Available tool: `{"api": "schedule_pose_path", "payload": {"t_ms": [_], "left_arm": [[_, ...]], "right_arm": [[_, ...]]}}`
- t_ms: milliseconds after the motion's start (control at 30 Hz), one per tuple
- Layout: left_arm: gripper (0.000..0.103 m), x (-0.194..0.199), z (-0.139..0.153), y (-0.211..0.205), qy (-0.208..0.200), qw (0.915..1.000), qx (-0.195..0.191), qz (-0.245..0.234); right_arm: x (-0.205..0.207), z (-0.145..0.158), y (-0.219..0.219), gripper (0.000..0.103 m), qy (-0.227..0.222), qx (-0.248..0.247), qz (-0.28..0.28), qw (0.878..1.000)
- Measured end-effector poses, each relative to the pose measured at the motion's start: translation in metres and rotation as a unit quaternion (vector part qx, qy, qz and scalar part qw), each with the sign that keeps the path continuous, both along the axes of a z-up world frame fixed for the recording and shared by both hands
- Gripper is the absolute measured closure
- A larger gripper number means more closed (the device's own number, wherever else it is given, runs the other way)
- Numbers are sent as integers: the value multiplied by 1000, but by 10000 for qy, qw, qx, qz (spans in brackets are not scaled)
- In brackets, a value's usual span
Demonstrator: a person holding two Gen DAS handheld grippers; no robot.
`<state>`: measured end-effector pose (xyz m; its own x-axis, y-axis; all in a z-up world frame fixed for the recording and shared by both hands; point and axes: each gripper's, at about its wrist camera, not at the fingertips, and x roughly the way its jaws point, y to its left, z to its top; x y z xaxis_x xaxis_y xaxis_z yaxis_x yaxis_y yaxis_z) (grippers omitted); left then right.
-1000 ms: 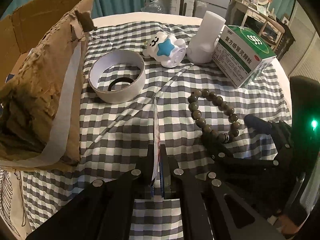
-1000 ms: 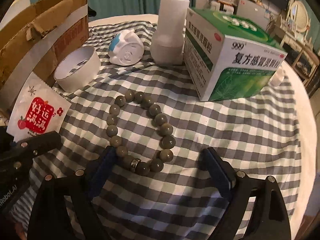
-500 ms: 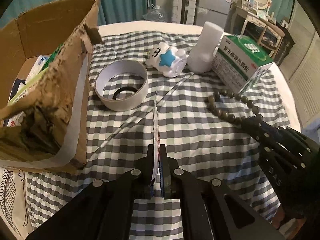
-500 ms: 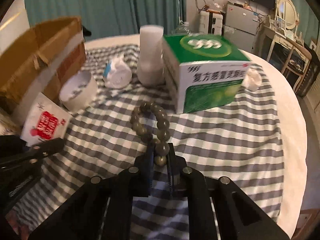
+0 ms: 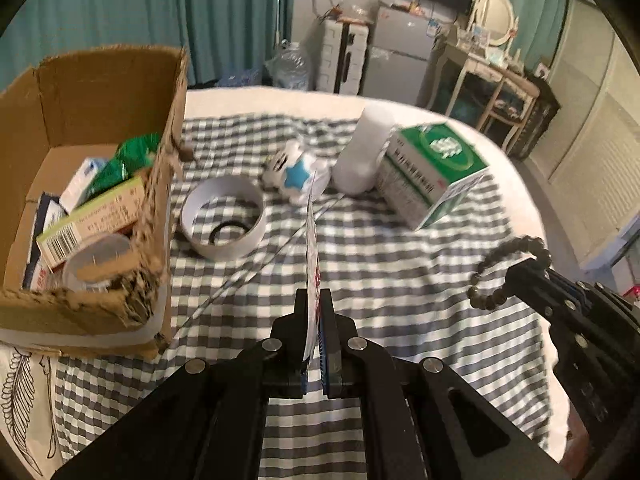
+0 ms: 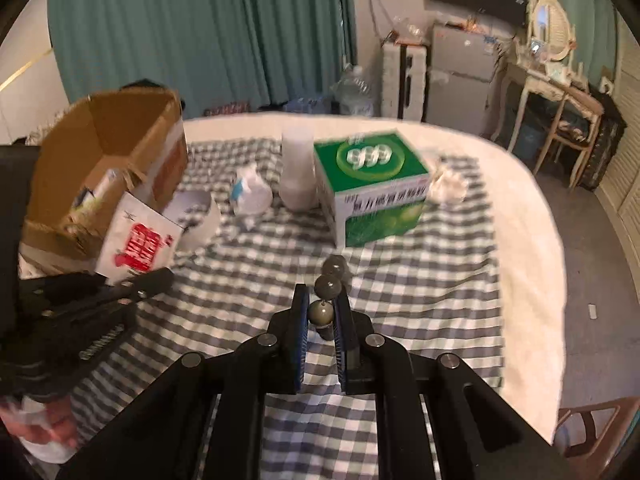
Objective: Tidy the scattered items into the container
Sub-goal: 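Carry the sachet and bracelet into the box and open both tools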
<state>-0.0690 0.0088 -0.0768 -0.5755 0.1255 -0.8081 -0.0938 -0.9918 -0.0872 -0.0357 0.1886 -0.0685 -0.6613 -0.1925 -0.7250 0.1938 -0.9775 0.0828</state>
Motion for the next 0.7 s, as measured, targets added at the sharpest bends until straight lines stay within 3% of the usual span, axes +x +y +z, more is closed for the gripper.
{"api": "schedule_pose_path", "payload": {"t_ms": [233,467,700], "left_arm": [[99,9,53,-4,651,9973,325,-29],[99,9,109,-67,1306,9875,753,467],[99,-5,111,-151,1378,9799,562,1329]], "right_arm": [[14,52,-18,92,342,-79,73,9994],[-3,110,-68,92,695,-304,601,9953],[-45,131,-159,92,645,-323,1448,9868]]}}
